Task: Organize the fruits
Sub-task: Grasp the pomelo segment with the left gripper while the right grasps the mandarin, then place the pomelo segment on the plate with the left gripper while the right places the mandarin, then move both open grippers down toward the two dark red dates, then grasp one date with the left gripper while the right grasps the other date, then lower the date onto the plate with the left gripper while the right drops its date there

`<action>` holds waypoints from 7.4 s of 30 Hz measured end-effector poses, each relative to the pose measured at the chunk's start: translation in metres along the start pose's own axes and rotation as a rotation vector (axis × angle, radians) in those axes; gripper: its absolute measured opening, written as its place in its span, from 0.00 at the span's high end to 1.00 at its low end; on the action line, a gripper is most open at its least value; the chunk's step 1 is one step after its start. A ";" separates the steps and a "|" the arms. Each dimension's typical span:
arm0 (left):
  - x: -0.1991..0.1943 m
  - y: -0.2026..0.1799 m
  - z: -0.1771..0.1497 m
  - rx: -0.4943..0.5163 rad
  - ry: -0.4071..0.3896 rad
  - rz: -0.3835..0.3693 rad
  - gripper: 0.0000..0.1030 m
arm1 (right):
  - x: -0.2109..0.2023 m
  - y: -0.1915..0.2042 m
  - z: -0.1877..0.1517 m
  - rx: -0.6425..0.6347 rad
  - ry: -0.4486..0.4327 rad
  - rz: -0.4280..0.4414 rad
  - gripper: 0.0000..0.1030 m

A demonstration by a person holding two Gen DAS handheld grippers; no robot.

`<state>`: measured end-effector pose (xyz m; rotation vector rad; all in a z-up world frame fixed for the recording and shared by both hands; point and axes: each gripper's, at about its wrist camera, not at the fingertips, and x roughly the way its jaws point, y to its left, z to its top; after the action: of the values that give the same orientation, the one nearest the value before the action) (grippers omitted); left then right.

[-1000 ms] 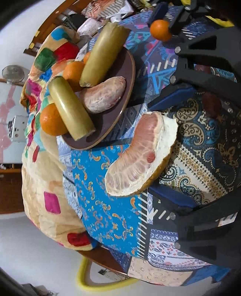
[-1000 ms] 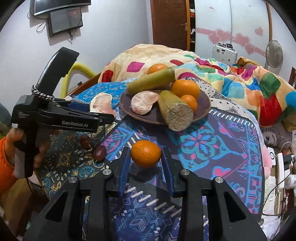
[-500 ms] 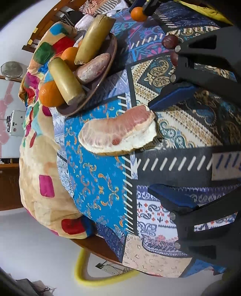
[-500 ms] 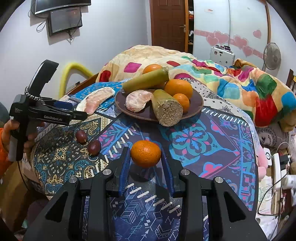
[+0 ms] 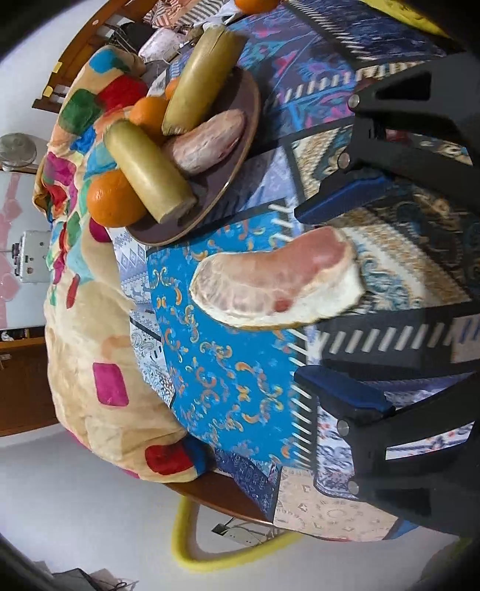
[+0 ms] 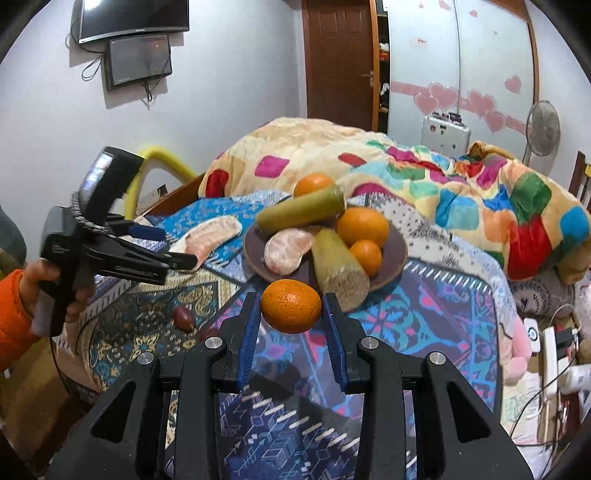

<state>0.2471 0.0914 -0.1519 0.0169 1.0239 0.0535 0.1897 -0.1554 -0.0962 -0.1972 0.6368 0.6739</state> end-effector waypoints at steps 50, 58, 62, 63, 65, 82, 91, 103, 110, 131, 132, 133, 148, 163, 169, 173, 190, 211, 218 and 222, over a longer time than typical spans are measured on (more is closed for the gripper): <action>-0.043 -0.075 0.061 0.158 -0.287 -0.060 0.52 | 0.054 -0.045 0.048 0.003 0.022 -0.077 0.70; -0.024 -0.088 0.077 0.159 -0.287 -0.094 0.52 | 0.077 -0.050 0.055 -0.002 0.066 -0.037 0.70; -0.013 -0.091 0.079 0.155 -0.275 -0.070 0.52 | 0.086 -0.044 0.053 -0.045 0.090 -0.047 0.70; -0.010 -0.091 0.079 0.151 -0.271 -0.071 0.52 | 0.089 -0.042 0.052 -0.056 0.099 -0.051 0.69; -0.006 -0.089 0.080 0.141 -0.261 -0.080 0.52 | 0.090 -0.040 0.050 -0.071 0.097 -0.054 0.69; -0.031 -0.079 0.070 0.107 -0.265 -0.110 0.50 | 0.070 -0.037 0.051 -0.051 0.071 -0.072 0.54; -0.082 -0.069 0.041 0.081 -0.315 -0.107 0.49 | 0.016 -0.019 0.052 -0.036 -0.021 -0.078 0.54; -0.116 -0.047 -0.017 0.030 -0.305 -0.113 0.44 | -0.011 0.016 0.025 -0.026 -0.033 -0.031 0.54; -0.103 -0.033 -0.047 0.004 -0.240 -0.109 0.44 | 0.007 0.032 0.000 -0.013 0.042 0.015 0.54; -0.056 -0.023 -0.087 0.030 -0.107 -0.148 0.44 | 0.057 0.054 -0.028 -0.047 0.189 0.083 0.84; -0.055 -0.024 -0.087 0.032 -0.105 -0.154 0.44 | 0.057 0.055 -0.028 -0.049 0.187 0.082 0.85; -0.054 -0.027 -0.087 0.036 -0.102 -0.161 0.44 | 0.055 0.055 -0.029 -0.051 0.185 0.082 0.85; -0.047 -0.062 -0.073 0.087 -0.095 -0.218 0.58 | 0.017 0.018 -0.024 -0.002 0.114 0.022 0.87; -0.049 -0.060 -0.058 0.070 -0.131 -0.184 0.74 | -0.014 -0.010 -0.014 0.031 0.041 -0.022 0.87; -0.063 -0.055 -0.043 0.066 -0.180 -0.178 0.74 | -0.010 -0.014 0.001 0.024 0.013 -0.020 0.87; -0.069 -0.054 -0.028 0.073 -0.217 -0.174 0.74 | -0.002 -0.014 0.017 0.010 -0.003 -0.012 0.87; -0.055 -0.049 0.011 0.102 -0.266 -0.187 0.74 | 0.065 -0.012 0.056 -0.036 0.067 0.014 0.87; -0.042 -0.091 0.039 0.143 -0.271 -0.188 0.74 | 0.027 -0.036 0.053 -0.006 -0.030 -0.019 0.70; -0.030 -0.108 0.051 0.163 -0.270 -0.162 0.72 | 0.023 -0.051 0.050 0.015 -0.052 -0.025 0.70; -0.023 -0.110 0.054 0.146 -0.260 -0.162 0.55 | 0.025 -0.055 0.046 0.030 -0.048 -0.023 0.70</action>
<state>0.2848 -0.0188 -0.1083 0.0721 0.7643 -0.1674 0.2620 -0.1680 -0.0761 -0.1593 0.5972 0.6450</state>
